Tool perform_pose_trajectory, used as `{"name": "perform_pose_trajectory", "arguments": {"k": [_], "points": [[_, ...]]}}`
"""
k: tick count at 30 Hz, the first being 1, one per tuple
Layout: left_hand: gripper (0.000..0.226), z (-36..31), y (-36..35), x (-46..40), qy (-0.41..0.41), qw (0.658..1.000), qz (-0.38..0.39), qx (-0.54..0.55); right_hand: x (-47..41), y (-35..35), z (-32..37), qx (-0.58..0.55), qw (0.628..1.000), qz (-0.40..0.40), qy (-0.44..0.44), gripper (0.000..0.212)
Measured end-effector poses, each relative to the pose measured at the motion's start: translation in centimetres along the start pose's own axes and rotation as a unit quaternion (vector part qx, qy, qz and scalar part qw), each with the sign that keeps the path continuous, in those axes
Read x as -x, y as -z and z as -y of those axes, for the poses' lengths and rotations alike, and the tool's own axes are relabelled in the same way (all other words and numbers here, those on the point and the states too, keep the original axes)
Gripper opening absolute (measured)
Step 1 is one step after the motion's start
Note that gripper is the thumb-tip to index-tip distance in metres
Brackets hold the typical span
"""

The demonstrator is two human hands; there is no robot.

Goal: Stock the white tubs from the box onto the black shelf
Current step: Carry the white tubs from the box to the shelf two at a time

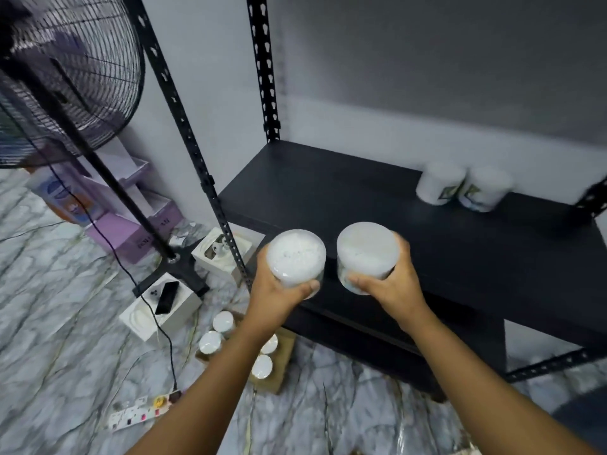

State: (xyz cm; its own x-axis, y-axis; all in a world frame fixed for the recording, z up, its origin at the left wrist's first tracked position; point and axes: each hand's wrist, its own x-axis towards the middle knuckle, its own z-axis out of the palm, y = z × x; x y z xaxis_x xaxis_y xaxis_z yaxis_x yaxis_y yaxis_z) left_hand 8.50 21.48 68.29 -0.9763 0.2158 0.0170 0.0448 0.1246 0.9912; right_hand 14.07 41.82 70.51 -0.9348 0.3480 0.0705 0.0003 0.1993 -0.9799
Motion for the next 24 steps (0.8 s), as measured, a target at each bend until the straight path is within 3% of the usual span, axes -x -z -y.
{"name": "perform_pose_trajectory", "arguments": {"k": [9, 24], "points": [[0.093, -0.4, -7.4, -4.3, -0.021, 0.999, 0.030, -0.035, -2.7, 6.5, -2.6, 0.005, 0.998, -0.050, -0.024, 0.095], [0.085, 1.2, -15.7, -14.8, -0.019, 0.987, 0.157, -0.036, -10.5, 10.5, -8.7, 0.009, 0.985, -0.165, -0.047, 0.099]]}}
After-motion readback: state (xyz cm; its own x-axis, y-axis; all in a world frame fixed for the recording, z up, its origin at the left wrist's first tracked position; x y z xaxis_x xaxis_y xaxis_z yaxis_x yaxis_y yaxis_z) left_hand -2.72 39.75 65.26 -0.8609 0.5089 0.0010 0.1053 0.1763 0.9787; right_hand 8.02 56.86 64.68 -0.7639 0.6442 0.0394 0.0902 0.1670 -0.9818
